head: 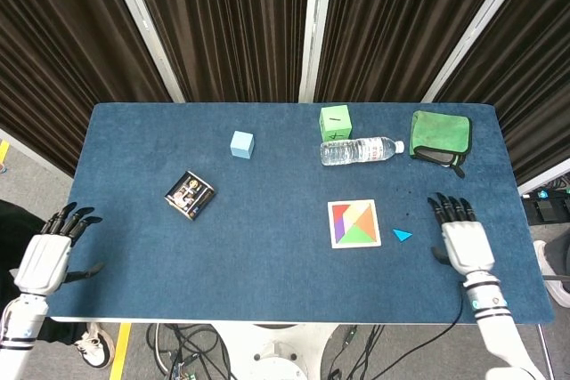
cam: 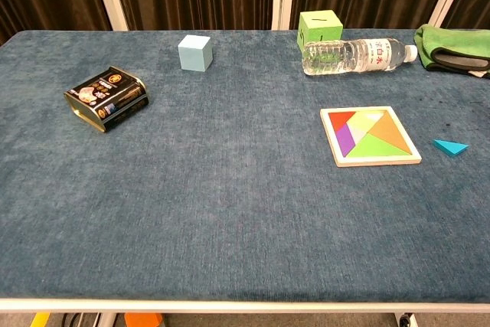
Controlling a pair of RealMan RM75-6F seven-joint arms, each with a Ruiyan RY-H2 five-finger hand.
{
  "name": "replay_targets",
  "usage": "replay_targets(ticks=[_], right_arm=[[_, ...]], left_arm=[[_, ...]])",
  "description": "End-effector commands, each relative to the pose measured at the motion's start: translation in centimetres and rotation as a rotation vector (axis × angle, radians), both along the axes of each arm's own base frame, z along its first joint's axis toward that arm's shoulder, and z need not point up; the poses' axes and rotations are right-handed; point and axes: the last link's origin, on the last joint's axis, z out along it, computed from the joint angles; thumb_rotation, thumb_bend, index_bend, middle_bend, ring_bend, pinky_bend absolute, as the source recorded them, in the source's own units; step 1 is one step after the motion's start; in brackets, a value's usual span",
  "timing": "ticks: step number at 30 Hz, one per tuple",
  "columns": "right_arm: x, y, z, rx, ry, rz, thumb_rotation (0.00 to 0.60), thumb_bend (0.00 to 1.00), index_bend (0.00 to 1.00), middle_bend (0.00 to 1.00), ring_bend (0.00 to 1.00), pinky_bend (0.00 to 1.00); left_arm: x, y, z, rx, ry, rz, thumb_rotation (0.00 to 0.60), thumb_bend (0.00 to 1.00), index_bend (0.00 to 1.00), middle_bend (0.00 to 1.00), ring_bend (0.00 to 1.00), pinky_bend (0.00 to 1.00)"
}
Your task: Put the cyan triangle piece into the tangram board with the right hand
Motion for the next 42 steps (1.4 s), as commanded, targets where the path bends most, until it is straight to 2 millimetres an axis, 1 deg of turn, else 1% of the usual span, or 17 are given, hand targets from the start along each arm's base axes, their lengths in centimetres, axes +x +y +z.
replay_targets(ticks=[1,6,12,22,36,42], right_arm=[[0.7,-0.7,-1.1,0.019,-0.013,0.005,0.6,0.16,0.15,0.0,0.0,0.0],[1.4,-1.2,-2.5,0.039,-0.01,0.008,0.6,0.16,0.27,0.0,0.0,0.0],[2.0,-1.5,-3.9,0.053,0.0,0.014,0.6,0.17,0.32,0.0,0.0,0.0],[2.2,-1.5,-5.2,0.045,-0.007,-0.03,0.6,0.17,0.36,0.0,0.0,0.0],[2.2,-2.0,-5.5,0.027,-0.004,-0.048,0.6,0.18,0.4,0.0,0.0,0.0],[2.2,-2.1,-5.9,0.036,-0.001,-0.06,0.6,0.18,0.41,0.0,0.0,0.0]], left_arm=[[-0.1,0.1,-0.1,-0.001,-0.001,0.002,0.6,0.07,0.25,0.16,0.04,0.15],[-0.3,0.1,-0.2,-0.005,-0.003,0.009,0.6,0.07,0.25,0.15,0.04,0.15],[-0.6,0.2,0.2,0.009,-0.009,0.021,0.6,0.07,0.25,0.15,0.04,0.15],[-1.2,0.1,0.5,0.015,-0.018,0.032,0.6,0.07,0.25,0.15,0.04,0.15],[-1.8,0.1,0.4,0.007,-0.027,0.04,0.6,0.07,0.25,0.15,0.04,0.15],[-1.8,-0.2,0.2,-0.006,-0.039,0.037,0.6,0.07,0.25,0.15,0.04,0.15]])
